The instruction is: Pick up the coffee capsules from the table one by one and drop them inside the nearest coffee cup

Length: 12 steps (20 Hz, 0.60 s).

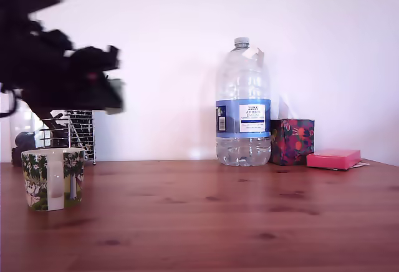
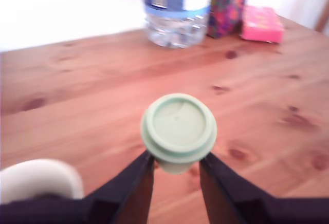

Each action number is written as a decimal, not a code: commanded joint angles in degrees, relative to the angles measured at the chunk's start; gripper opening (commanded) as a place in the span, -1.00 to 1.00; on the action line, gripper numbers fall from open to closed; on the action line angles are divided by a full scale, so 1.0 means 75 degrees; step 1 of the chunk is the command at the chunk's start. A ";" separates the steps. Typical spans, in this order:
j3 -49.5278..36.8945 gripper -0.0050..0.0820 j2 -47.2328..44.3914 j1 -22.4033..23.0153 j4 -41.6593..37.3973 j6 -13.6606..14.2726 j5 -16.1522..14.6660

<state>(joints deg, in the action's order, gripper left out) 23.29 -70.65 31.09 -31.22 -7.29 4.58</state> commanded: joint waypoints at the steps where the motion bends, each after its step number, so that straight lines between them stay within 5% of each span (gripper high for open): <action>1: -0.0408 -0.52 0.0318 -0.0259 -0.0020 0.0029 0.0006; 12: -0.1207 -0.52 0.1731 -0.2215 0.0592 0.0032 -0.0137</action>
<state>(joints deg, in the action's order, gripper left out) 15.77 -57.98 14.70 -26.72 -7.29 3.99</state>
